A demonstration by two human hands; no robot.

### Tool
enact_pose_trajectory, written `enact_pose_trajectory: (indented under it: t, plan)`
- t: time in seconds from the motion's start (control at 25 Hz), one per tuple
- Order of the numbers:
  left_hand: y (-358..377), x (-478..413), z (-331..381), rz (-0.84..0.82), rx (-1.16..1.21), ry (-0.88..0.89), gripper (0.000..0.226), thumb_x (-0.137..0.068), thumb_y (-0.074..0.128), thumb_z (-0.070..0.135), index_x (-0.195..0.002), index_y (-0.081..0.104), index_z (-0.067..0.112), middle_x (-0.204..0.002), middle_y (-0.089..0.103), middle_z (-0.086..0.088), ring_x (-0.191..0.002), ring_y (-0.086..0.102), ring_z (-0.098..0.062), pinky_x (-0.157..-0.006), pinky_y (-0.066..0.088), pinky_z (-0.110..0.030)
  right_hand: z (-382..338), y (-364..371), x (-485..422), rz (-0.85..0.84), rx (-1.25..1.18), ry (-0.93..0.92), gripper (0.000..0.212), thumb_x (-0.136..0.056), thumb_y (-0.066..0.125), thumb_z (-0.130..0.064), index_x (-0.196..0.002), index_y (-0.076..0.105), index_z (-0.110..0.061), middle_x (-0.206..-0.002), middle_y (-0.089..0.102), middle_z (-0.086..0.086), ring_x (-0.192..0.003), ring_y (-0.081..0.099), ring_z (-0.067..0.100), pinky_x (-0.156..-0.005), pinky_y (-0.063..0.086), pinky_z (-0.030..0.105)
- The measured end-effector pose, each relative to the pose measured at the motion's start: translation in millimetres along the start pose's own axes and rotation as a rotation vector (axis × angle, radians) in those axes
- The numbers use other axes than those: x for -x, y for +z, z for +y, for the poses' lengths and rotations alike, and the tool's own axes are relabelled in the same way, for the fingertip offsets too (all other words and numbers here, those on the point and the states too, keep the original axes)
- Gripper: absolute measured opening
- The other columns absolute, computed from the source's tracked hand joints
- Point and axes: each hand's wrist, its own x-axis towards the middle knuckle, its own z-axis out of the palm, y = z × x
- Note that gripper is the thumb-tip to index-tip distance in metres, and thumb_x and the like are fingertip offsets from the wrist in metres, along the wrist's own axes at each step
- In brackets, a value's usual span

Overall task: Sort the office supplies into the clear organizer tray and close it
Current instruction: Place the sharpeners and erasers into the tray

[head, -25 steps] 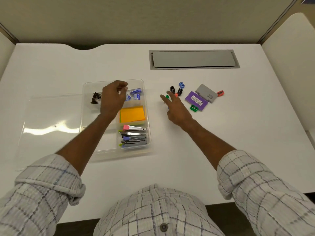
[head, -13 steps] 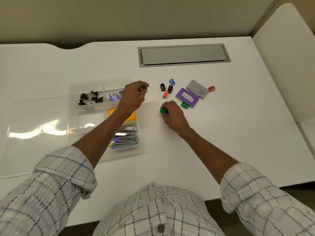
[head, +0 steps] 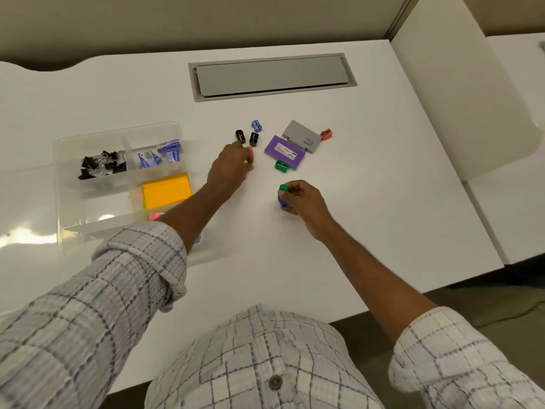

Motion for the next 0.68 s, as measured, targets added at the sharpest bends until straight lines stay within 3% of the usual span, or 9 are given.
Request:
enact_pose_trajectory:
  t: [0.08,0.2,0.28,0.4,0.52,0.6,0.68]
  plan:
    - [-1.9,7.8,-7.4,0.034,0.009,0.008,0.020,-0.094,0.057,0.007,-0.110,0.069,0.008,-0.115,0.065,-0.013,-0.109,0.058,-0.029,-0.090,0.046,-0.037,-5.3,4.6,-1.3,-0.032,-0.085,0.095,0.032,-0.089,0.072,-0.016,-0.118,0.062,-0.007,-0.122,0.063,0.016,-0.109,0.066,0.028,-0.090,0.060,0.038]
    - [-10.5,18.9,-12.1,0.113,0.115,-0.037,0.021,-0.094,0.060,0.013,-0.114,0.067,0.009,-0.116,0.066,-0.011,-0.108,0.060,-0.026,-0.092,0.048,-0.035,-6.6,13.6,0.1,-0.035,-0.112,0.139,0.031,-0.090,0.070,-0.014,-0.119,0.062,-0.006,-0.125,0.062,0.017,-0.115,0.064,0.031,-0.093,0.058,0.039]
    - [-14.1,15.4,-9.1,0.094,0.131,-0.012,0.035,-0.093,0.064,0.017,-0.128,0.059,0.011,-0.131,0.057,-0.010,-0.118,0.056,-0.026,-0.100,0.046,-0.035,-7.4,18.1,3.9,-0.013,-0.136,0.146,0.029,-0.091,0.069,-0.013,-0.118,0.062,-0.006,-0.125,0.062,0.018,-0.116,0.063,0.032,-0.093,0.058,0.038]
    - [-8.3,-1.6,0.0,-0.001,-0.061,0.088,0.049,-0.096,0.059,0.012,-0.143,0.048,0.012,-0.149,0.040,-0.013,-0.132,0.045,-0.031,-0.109,0.043,-0.040,-7.5,18.2,13.2,0.000,-0.210,0.178,0.030,-0.091,0.069,-0.013,-0.119,0.062,-0.007,-0.125,0.062,0.018,-0.113,0.065,0.032,-0.092,0.058,0.038]
    - [7.4,-4.4,1.7,-0.018,-0.129,0.147,0.030,-0.097,0.056,0.013,-0.125,0.064,0.004,-0.138,0.048,-0.016,-0.117,0.056,-0.033,-0.095,0.048,-0.037,-0.2,8.5,29.0,-0.036,-0.394,0.216,0.023,-0.092,0.067,-0.011,-0.114,0.062,-0.007,-0.117,0.065,0.017,-0.098,0.069,0.027,-0.086,0.060,0.034]
    - [14.2,2.9,-3.1,0.020,-0.062,0.093,0.023,-0.096,0.059,0.015,-0.113,0.070,0.003,-0.127,0.053,-0.015,-0.107,0.058,-0.030,-0.086,0.046,-0.032,2.7,2.6,38.8,-0.047,-0.473,0.226,0.019,-0.093,0.065,-0.009,-0.112,0.062,-0.007,-0.113,0.066,0.017,-0.091,0.069,0.025,-0.082,0.060,0.031]
    - [13.0,13.8,-6.7,0.052,0.067,0.017,0.022,-0.094,0.062,0.012,-0.113,0.071,0.006,-0.122,0.056,-0.013,-0.107,0.059,-0.027,-0.087,0.045,-0.028,4.2,2.4,43.4,-0.037,-0.489,0.231,0.021,-0.094,0.064,-0.008,-0.115,0.061,-0.006,-0.114,0.066,0.018,-0.092,0.069,0.025,-0.082,0.060,0.032]
